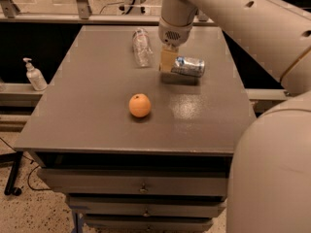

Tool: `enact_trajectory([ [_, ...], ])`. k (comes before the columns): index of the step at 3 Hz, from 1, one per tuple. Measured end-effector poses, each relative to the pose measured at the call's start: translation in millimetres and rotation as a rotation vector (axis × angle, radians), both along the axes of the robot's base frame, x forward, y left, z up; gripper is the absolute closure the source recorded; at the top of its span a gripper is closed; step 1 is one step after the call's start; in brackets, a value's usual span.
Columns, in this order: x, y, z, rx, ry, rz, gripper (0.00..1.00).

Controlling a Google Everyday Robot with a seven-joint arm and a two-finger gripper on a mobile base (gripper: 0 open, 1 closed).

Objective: Place redbull can upright

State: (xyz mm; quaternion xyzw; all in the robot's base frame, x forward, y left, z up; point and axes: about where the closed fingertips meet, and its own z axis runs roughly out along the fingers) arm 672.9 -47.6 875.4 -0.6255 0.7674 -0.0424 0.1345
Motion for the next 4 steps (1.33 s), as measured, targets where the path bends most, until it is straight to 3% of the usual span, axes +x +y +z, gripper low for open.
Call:
enact_trajectory([
  [1,-8,-12,25,0.123,-0.008,0.008,1.0],
  [2,-15,-37,62,0.322,-0.064,0.01,1.0],
  [4,-37,-87,116,0.807,-0.18,-0.004,1.0],
])
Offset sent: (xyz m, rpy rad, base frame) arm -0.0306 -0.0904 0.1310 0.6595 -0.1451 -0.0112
